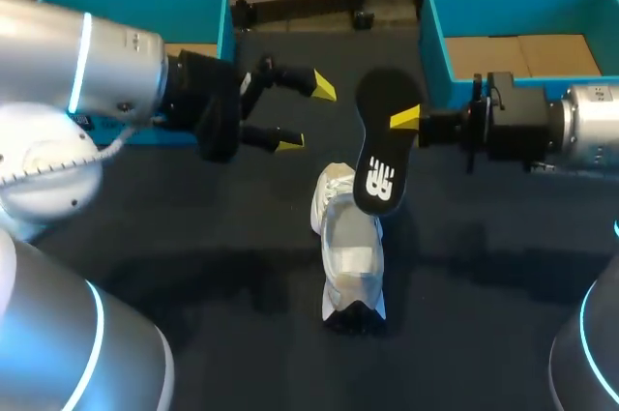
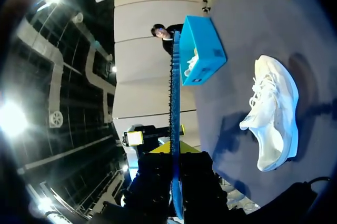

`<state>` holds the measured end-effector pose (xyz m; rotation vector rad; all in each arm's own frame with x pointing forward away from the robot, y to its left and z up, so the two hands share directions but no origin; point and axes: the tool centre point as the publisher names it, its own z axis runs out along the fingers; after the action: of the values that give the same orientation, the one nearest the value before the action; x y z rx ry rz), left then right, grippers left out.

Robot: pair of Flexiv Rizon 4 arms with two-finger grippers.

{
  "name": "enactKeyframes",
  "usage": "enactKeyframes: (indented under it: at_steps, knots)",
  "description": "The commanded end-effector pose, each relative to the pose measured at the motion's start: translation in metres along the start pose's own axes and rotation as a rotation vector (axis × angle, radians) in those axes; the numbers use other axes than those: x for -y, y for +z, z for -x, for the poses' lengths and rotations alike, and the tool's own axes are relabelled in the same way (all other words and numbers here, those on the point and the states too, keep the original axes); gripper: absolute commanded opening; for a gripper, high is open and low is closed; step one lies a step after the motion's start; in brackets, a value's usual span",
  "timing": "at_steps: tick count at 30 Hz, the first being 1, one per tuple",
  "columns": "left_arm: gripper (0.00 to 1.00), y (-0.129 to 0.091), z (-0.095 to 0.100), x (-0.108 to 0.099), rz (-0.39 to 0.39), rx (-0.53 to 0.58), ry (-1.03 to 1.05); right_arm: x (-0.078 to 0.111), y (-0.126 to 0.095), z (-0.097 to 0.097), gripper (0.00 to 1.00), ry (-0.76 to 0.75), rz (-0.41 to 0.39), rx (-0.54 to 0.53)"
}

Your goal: Take the shoe out of the shoebox, open the shoe tongue, remove and reinsert the insole, then place the shoe into the shoebox

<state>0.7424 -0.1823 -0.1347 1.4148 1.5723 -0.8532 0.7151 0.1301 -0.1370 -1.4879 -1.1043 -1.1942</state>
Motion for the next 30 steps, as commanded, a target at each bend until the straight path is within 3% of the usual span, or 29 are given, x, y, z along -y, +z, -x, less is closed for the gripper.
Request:
enactKeyframes:
  at_steps: [1, 10, 22, 30]
  knots:
    - [1.0, 0.007, -0.005, 0.003, 0.022, 0.181, 0.005, 0.008, 0.008, 0.002, 0.0, 0.005, 0.032, -0.008]
    - [1.0, 0.021, 0.004, 0.004, 0.008, 0.231, -0.008, 0.016, 0.016, 0.001, 0.0, 0.006, 0.052, -0.024]
    - [1.0, 0.036, 0.009, 0.008, -0.016, 0.253, -0.015, 0.014, 0.026, 0.001, 0.0, 0.0, 0.034, -0.026]
    - [0.87, 0.046, 0.016, 0.006, -0.022, 0.266, -0.054, 0.014, 0.03, -0.001, 0.0, -0.008, 0.018, -0.021]
